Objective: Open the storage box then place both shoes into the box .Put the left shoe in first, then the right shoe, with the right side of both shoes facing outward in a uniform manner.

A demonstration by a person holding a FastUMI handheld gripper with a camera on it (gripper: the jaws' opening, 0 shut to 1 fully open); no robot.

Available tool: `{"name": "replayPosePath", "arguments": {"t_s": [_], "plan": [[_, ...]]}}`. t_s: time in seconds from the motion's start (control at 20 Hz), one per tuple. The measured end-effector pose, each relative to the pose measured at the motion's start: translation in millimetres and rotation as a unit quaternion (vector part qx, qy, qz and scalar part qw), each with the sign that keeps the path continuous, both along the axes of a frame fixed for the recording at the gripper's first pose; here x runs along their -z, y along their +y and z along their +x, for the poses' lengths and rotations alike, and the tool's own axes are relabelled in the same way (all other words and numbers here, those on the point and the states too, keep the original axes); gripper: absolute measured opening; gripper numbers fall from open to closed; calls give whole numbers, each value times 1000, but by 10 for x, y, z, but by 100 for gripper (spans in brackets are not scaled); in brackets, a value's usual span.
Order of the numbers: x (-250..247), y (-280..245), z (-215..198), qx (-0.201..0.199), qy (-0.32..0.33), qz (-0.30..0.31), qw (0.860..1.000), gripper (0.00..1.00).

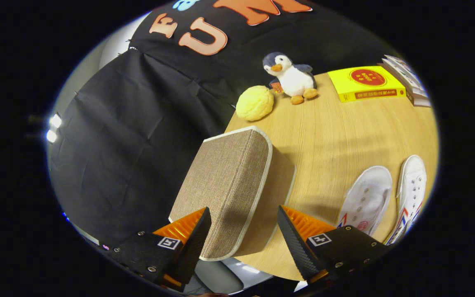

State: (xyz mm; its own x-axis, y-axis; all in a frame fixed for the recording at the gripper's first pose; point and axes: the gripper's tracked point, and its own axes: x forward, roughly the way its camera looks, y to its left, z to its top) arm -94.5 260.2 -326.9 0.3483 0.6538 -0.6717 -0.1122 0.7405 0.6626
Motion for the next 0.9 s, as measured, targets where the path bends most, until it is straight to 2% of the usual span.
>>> {"name": "replayPosePath", "arguments": {"t_s": [0.2,0.35,0.65,0.85,0.9], "plan": [[53,223,-50,6,37,40,998,96],[137,355,-139,16,91,76,993,96],[-29,346,-78,38,103,124,986,96],[-263,178,60,72,102,154,980,90],[-362,167,114,80,96,172,977,83]]}}
